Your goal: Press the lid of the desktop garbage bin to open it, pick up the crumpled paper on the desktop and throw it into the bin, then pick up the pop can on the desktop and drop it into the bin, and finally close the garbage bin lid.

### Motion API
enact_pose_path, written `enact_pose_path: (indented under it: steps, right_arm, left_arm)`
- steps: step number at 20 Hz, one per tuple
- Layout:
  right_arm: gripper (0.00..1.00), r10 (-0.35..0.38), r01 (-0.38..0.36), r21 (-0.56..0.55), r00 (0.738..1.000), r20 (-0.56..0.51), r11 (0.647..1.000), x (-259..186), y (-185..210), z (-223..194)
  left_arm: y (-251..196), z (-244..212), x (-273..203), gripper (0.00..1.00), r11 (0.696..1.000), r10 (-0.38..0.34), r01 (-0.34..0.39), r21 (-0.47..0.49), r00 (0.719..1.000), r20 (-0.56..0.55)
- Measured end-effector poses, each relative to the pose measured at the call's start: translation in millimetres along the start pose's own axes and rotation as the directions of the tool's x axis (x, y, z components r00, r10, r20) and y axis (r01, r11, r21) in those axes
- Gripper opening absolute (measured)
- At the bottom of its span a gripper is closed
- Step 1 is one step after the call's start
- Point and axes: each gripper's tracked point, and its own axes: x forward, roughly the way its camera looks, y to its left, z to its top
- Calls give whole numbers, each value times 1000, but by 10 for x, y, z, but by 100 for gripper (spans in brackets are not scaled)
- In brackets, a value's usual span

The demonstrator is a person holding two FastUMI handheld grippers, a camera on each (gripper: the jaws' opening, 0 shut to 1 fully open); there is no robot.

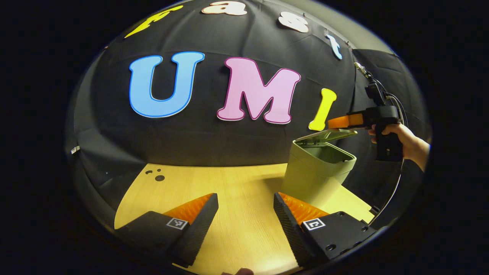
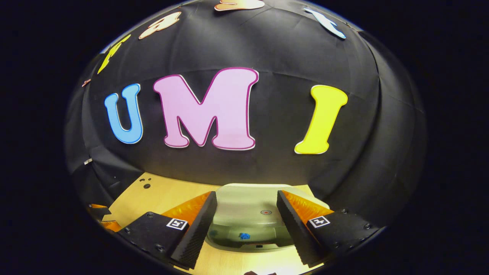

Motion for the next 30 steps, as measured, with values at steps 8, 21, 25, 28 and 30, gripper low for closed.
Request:
enact_pose_path:
  steps: [8,21,25,28,30]
  right_arm:
    - [96,-32,35,42,996,-82,998,155,4,-434]
    - [98,-47,49,50,998,-39,998,120,-12,-709]
    - [98,-92,94,93,995,-27,991,48,-192,-731]
    - [98,-82,82,97,997,-8,992,23,-188,-766]
    - [98,-78,78,101,997,-2,992,19,-198,-767]
  left_arm:
    - [74,-7,144,95,997,-68,69,22,998,-15]
    - [206,-79,64,95,998,-67,67,-8,998,-8]
    - [223,-80,15,95,998,-62,62,-12,998,-4]
    - [241,-95,-20,95,998,-58,58,-1,998,-3]
    - [255,-97,-44,95,999,-53,53,3,999,-5]
